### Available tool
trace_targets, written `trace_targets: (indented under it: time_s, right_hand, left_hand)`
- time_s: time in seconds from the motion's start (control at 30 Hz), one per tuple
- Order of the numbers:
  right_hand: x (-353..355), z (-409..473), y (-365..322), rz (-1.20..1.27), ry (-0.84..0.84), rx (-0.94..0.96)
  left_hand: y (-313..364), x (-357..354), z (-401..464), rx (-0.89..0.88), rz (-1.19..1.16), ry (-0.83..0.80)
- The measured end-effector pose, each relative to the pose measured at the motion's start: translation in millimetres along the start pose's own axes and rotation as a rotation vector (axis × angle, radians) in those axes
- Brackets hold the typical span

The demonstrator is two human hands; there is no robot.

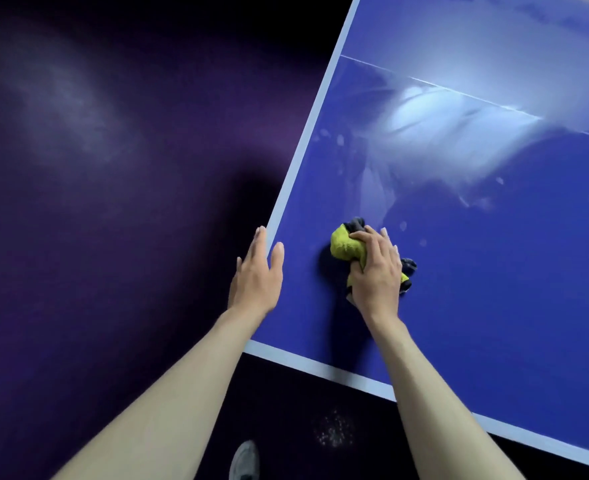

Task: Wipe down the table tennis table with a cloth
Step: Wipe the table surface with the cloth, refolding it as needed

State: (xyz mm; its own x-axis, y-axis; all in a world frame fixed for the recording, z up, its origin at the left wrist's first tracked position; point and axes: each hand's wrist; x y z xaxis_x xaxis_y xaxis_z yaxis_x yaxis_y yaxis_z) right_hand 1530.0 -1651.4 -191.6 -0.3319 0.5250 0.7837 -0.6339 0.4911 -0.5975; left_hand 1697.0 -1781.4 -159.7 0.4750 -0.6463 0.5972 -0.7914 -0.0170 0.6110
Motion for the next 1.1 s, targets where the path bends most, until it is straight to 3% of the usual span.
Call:
trace_targets:
  time_s: [0.2,0.43,0.6,0.77,0.93,1.1]
  right_hand:
    - [-21,120,16,-0.047,0.042,-0.02]
    - [-47,181,-9,-0.071,0.044,-0.041]
    - [-65,117,-50,0.028,-0.036,0.118]
    - [-61,-5,-92,0.084,-0.123,0.211]
    - [-55,-109,-109,0.082,-0.138,0.299]
    - [-50,-108,-94,0.053,-0.212,0.424]
  left_hand:
    - [-15,-21,3,-0.113,0.081,0.241]
    - [-16,-24,10,-0.138,0.027,0.237]
    - [-12,-13,1,-0.094,-0.143,0.19]
    - [-21,9,3,0.022,-0.755,0.022]
    - [-33,20,-27,-0.029,-0.678,-0.05]
    - [-55,23,-29,-0.021,-0.622,-0.067]
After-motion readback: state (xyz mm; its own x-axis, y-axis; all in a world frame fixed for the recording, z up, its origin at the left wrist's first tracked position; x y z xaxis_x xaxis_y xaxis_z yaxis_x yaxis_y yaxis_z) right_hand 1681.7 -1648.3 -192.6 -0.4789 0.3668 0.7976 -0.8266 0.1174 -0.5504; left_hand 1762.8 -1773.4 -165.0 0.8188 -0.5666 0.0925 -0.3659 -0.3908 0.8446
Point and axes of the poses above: each hand's wrist, its own z-axis towards the middle knuckle, its own x-axis out of the back of the hand, y = z × x, and after that the axes turned 9 degrees about x, right-handed
